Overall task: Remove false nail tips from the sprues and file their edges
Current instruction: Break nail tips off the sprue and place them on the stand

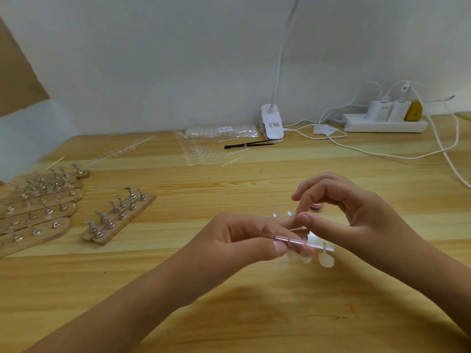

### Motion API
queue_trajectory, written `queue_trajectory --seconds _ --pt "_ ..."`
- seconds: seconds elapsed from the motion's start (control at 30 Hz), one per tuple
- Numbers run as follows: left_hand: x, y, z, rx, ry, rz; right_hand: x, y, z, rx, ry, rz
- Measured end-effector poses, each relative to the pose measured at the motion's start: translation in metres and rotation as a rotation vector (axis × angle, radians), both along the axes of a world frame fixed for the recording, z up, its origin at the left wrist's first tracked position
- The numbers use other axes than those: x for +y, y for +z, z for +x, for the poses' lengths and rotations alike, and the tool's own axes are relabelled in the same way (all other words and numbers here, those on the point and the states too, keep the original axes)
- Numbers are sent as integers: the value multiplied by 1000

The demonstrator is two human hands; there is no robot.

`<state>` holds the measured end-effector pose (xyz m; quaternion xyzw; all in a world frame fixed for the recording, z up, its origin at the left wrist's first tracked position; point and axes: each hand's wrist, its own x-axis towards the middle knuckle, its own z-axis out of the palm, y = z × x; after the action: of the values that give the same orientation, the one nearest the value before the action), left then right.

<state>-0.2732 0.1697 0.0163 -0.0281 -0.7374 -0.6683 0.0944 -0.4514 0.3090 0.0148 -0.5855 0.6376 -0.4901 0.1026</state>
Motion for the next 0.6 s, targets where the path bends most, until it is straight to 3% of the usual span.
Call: queue_trajectory --seconds 0.23,0.37,0.6 --pt "-4 1 -5 -30 -33 420 0 1 -2 250 -38 -102" --pt "-6 1 -6 -69 -46 458 0 -1 -3 386 -36 -155" --pt "-9 -1 -5 -108 -15 463 -2 -5 -8 440 -36 -170"
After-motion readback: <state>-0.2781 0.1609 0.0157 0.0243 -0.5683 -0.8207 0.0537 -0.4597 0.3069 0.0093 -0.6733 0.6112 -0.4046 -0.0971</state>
